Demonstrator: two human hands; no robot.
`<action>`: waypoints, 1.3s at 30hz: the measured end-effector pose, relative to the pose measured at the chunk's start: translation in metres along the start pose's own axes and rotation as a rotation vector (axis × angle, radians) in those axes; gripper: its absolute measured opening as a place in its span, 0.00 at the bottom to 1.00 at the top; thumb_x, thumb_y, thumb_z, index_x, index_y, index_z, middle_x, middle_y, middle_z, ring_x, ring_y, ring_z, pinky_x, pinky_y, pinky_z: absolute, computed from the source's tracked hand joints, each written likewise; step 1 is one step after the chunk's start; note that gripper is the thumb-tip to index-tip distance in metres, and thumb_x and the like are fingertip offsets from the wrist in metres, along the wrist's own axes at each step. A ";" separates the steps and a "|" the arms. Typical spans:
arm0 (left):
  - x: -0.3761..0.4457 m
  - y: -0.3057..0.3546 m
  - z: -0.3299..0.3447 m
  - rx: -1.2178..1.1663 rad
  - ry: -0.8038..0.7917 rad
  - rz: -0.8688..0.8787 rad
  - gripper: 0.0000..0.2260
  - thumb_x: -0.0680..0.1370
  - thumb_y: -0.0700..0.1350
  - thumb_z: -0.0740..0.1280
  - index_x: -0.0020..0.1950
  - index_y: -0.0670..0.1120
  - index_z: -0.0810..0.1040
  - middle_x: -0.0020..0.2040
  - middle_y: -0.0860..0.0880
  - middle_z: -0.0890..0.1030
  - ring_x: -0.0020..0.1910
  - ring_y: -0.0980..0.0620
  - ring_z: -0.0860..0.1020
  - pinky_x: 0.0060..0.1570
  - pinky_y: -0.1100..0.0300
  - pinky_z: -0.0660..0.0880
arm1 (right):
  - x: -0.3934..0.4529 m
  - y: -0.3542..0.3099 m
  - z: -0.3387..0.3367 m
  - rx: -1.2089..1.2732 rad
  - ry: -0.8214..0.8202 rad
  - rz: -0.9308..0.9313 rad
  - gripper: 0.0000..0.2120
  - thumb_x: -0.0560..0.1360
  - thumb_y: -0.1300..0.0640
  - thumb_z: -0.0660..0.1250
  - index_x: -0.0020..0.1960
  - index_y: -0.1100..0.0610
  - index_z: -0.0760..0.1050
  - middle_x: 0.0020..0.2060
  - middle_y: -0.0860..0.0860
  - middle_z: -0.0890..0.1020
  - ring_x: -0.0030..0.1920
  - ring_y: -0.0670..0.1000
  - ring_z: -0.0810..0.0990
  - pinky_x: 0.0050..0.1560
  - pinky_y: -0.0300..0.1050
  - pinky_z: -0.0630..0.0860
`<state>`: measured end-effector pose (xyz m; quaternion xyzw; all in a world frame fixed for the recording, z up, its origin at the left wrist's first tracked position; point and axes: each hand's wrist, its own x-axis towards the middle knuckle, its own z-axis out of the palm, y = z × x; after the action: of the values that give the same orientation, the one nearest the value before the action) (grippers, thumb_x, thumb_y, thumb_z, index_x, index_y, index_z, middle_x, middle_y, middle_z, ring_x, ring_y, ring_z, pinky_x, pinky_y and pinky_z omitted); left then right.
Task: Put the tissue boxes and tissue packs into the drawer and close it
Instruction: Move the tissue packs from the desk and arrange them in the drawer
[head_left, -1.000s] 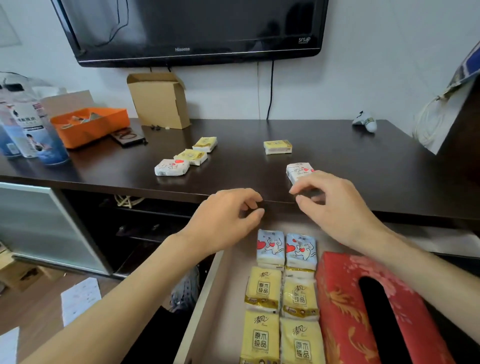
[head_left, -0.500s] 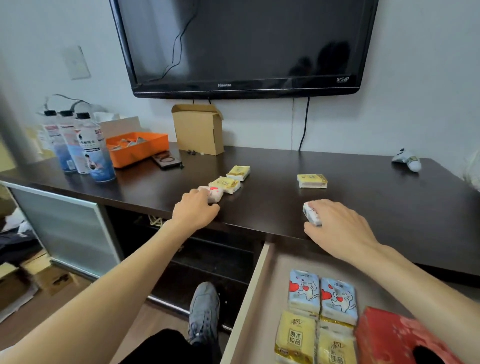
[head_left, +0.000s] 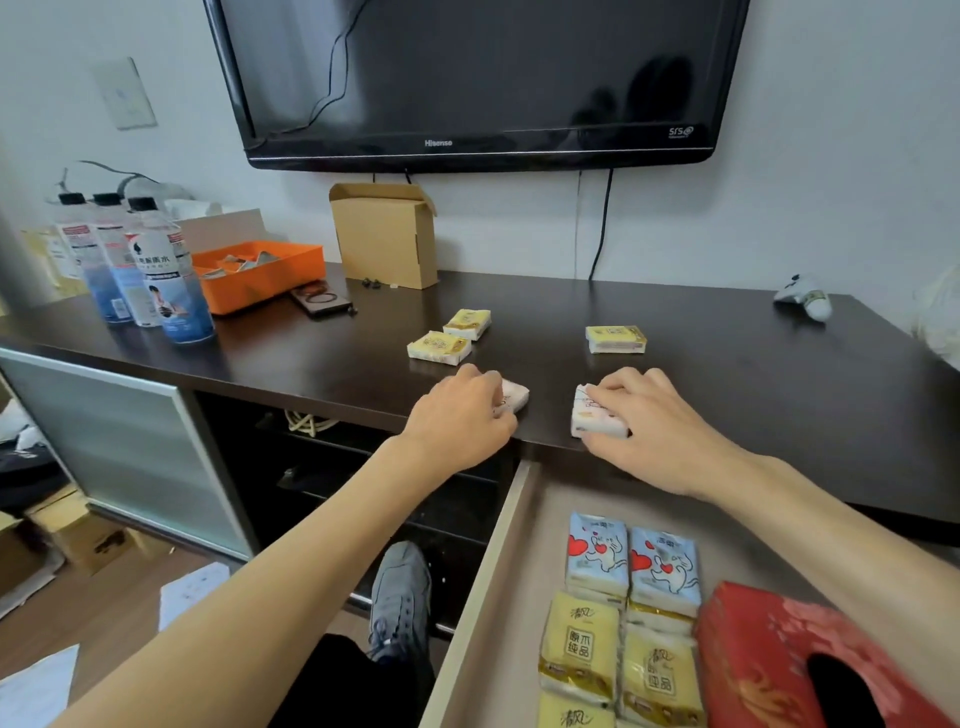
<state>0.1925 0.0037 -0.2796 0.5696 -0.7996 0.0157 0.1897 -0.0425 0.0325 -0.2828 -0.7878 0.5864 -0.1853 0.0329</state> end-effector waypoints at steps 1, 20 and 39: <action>-0.001 0.005 0.000 -0.031 -0.019 0.003 0.13 0.77 0.54 0.63 0.55 0.48 0.78 0.58 0.47 0.76 0.50 0.47 0.76 0.43 0.54 0.73 | 0.000 0.002 -0.002 0.020 -0.014 -0.005 0.28 0.80 0.45 0.64 0.77 0.54 0.70 0.70 0.48 0.71 0.66 0.50 0.62 0.68 0.48 0.65; -0.033 0.022 -0.020 -0.204 -0.189 0.229 0.15 0.71 0.61 0.73 0.53 0.58 0.77 0.53 0.56 0.77 0.43 0.57 0.76 0.40 0.58 0.73 | -0.039 -0.001 -0.033 0.046 -0.069 0.034 0.24 0.71 0.38 0.73 0.64 0.44 0.72 0.58 0.42 0.75 0.60 0.46 0.70 0.56 0.53 0.76; -0.125 0.048 0.014 -0.066 -0.295 0.514 0.25 0.70 0.70 0.64 0.59 0.56 0.77 0.57 0.60 0.78 0.58 0.59 0.74 0.53 0.54 0.76 | -0.149 -0.025 -0.009 -0.156 -0.341 0.019 0.17 0.64 0.36 0.68 0.45 0.44 0.68 0.45 0.41 0.68 0.47 0.44 0.69 0.43 0.45 0.69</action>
<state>0.1798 0.1297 -0.3231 0.3381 -0.9366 -0.0455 0.0796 -0.0587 0.1810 -0.3058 -0.8025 0.5923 -0.0028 0.0722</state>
